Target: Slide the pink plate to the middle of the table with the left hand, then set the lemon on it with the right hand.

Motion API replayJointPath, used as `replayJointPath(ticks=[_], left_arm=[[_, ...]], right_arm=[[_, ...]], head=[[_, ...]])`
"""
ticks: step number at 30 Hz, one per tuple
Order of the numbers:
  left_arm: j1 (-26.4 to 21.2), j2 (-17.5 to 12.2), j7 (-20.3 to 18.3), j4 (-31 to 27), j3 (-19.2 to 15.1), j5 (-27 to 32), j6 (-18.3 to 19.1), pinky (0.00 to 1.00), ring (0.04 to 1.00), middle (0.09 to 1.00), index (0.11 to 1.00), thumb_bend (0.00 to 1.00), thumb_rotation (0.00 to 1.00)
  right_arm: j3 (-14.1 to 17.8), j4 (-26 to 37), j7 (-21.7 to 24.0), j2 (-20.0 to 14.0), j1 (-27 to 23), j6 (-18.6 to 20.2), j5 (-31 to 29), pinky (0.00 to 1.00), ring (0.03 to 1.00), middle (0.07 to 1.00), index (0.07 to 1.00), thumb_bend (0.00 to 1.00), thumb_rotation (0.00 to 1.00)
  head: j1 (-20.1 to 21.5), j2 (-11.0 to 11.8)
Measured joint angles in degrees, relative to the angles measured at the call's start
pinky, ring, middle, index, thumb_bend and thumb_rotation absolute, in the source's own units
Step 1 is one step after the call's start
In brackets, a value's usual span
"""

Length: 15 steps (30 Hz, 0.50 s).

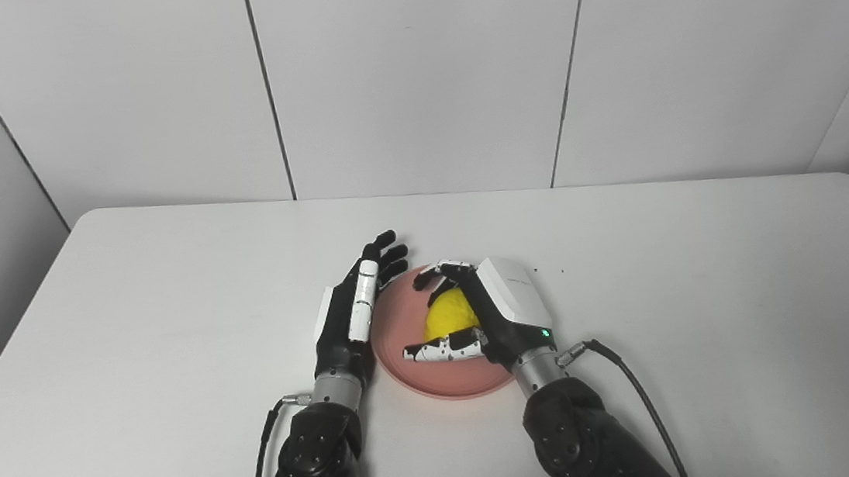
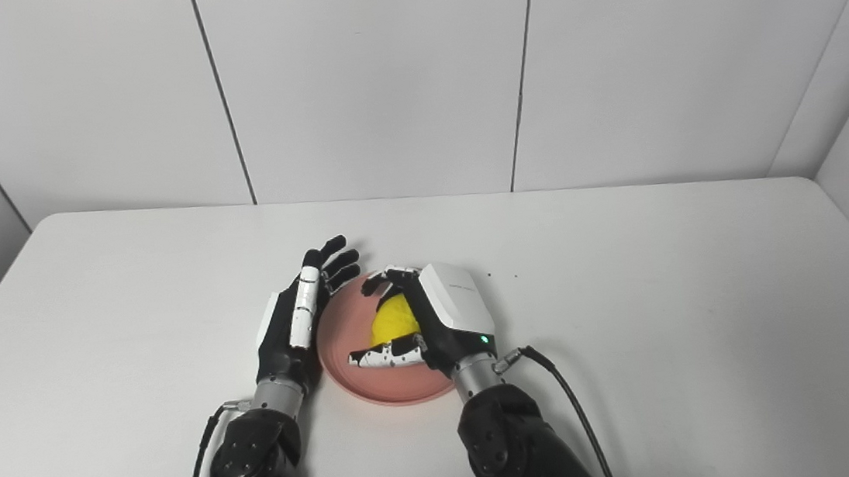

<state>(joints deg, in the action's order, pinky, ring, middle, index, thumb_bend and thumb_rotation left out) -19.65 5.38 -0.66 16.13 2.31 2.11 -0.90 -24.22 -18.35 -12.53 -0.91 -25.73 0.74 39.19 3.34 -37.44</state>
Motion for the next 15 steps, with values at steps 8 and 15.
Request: replayJointPath(ticks=[8, 15], left_arm=[[0.0, -0.1, 0.5, 0.0, -0.3, -0.7, -0.3, 0.82, 0.854, 0.848, 0.829, 0.58, 1.00], [0.0, -0.1, 0.5, 0.0, -0.2, -1.0, -0.5, 0.79, 0.841, 0.842, 0.837, 0.57, 1.00]], right_arm=[[-0.4, -1.4, -1.8, -0.2, -0.3, -1.6, 1.7, 0.58, 0.621, 0.628, 0.503, 0.51, 0.10], [-0.2, 3.6, 3.2, -1.1, 1.4, -0.7, 1.2, 0.83, 0.868, 0.881, 0.886, 0.68, 0.74]], head=[[0.4, -0.1], [0.5, -0.1]])
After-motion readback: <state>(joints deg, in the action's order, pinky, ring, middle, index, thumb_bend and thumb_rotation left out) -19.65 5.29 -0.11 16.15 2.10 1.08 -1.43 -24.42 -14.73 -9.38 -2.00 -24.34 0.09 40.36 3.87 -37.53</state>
